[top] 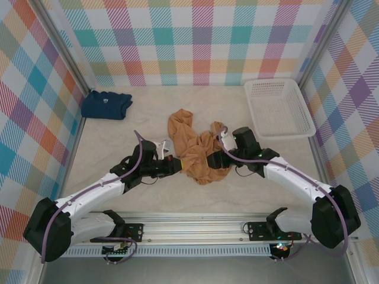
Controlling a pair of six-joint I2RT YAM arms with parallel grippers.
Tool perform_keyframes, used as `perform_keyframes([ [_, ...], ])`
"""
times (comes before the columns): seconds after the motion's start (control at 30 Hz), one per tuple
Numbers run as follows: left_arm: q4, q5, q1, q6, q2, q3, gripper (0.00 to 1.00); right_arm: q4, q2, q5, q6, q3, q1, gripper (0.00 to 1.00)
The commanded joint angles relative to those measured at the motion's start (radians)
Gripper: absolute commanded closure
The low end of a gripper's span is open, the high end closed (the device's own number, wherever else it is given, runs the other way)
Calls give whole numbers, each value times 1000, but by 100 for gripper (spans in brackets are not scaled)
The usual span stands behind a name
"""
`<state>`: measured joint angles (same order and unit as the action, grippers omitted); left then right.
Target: Fold the inside-out t-shirt
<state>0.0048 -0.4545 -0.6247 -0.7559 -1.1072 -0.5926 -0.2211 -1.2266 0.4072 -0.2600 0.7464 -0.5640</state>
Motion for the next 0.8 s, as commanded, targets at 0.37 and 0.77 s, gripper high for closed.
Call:
perform_keyframes([
  [0.37,31,-21,7,-7,-10,14,100,109,-200,13,-40,77,-92,59],
  [0.77,-2,7,8,-4,27,22,100,-2,-95,-198,-34,10,-97,100],
])
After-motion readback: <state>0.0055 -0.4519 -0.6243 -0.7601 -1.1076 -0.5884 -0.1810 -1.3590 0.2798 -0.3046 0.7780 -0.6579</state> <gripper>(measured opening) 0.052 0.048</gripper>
